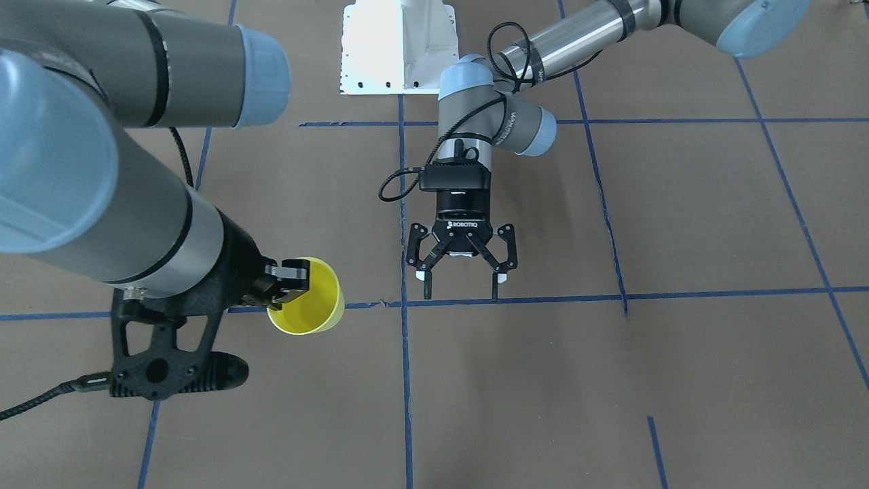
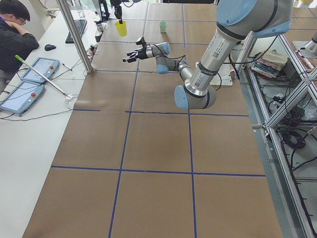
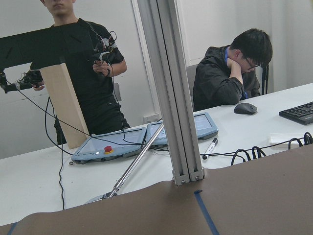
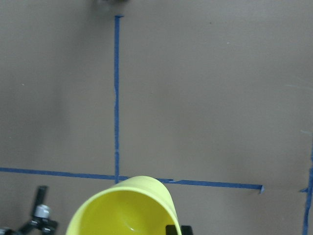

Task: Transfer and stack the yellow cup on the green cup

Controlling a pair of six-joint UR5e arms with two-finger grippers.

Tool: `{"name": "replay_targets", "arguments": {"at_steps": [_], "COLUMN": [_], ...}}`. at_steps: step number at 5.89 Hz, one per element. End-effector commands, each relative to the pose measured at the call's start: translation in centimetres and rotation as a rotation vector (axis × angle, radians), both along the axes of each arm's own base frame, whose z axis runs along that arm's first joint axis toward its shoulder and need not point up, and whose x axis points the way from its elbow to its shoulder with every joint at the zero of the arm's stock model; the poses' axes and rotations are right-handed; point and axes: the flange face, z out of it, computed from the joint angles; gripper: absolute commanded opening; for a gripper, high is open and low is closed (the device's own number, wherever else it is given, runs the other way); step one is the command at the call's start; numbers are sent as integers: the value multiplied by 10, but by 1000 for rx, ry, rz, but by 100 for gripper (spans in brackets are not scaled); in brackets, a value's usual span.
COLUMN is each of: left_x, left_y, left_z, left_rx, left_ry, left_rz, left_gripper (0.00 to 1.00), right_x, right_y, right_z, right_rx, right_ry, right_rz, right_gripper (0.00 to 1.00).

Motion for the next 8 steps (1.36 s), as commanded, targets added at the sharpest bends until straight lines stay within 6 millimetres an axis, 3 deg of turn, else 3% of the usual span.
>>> {"name": "replay_targets", "arguments": {"at_steps": [1, 2, 3, 4, 5, 6, 8], "left_x": [-95, -139, -159, -184, -220, -230, -231], "left_y": [-46, -62, -66, -74, -77, -68, -56], "left_z": [62, 99, 129, 146, 134, 132, 154], "left_rx": [-109, -194, -264, -425, -592, -613, -647], "left_ry": [13, 31, 24, 9, 20, -20, -30], "left_rz": [195, 323, 379, 465, 540, 576, 655], "left_gripper": [99, 100, 100, 100, 100, 100, 100], "right_x": [54, 83, 116, 143, 168, 182, 210], "right_y": [45, 70, 94, 109, 129, 159, 222], "right_z": [78, 107, 140, 168, 199, 228, 317], "right_rx": [97, 134, 172, 230, 255, 247, 212], "right_ry": [-8, -11, -6, 1, 11, 18, 49], "right_rz": [-32, -36, -46, -83, -102, -113, -177], "right_gripper": [0, 0, 0, 0, 0, 0, 0]}}
